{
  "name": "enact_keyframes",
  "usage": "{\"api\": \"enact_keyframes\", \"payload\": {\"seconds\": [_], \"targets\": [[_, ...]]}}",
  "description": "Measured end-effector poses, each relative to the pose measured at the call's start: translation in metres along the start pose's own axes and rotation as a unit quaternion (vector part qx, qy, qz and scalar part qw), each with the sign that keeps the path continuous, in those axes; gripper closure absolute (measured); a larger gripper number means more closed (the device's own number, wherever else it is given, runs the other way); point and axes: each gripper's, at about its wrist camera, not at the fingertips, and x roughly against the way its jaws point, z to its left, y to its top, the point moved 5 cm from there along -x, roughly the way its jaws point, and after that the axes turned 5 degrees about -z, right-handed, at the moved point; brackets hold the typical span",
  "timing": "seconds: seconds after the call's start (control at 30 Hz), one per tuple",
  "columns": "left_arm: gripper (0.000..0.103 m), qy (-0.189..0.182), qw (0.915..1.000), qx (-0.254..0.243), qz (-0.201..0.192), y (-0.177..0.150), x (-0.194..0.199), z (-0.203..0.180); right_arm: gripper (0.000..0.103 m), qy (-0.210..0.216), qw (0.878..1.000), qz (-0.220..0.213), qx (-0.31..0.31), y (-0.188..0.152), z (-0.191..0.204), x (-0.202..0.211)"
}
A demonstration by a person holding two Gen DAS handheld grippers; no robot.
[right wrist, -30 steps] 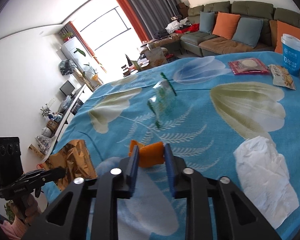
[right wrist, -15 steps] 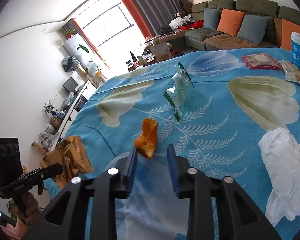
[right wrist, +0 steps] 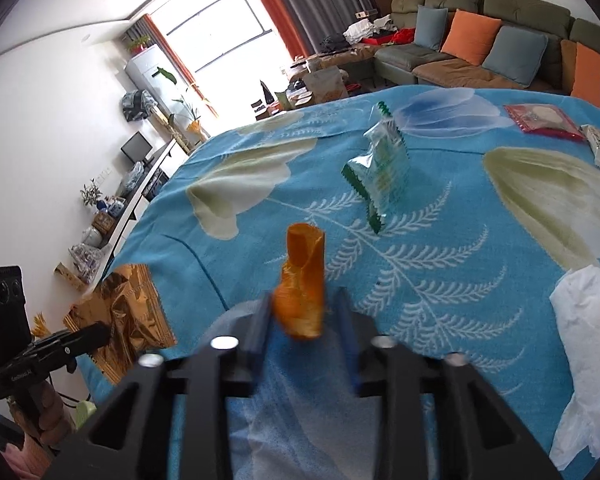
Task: Collect trash
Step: 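Grasp the small orange peel with the right gripper and lift it, then carry the gold wrapper with the left gripper while the right gripper carries the peel to the bin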
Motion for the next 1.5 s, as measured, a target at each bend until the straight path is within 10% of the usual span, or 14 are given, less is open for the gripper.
{"api": "enact_keyframes", "payload": {"seconds": [1.5], "targets": [[0.095, 0.073, 0.9941, 0.035, -0.071, -0.002, 0.083, 0.055, 0.086, 0.136, 0.983, 0.008, 0.124, -0.014, 0.156, -0.021]]}}
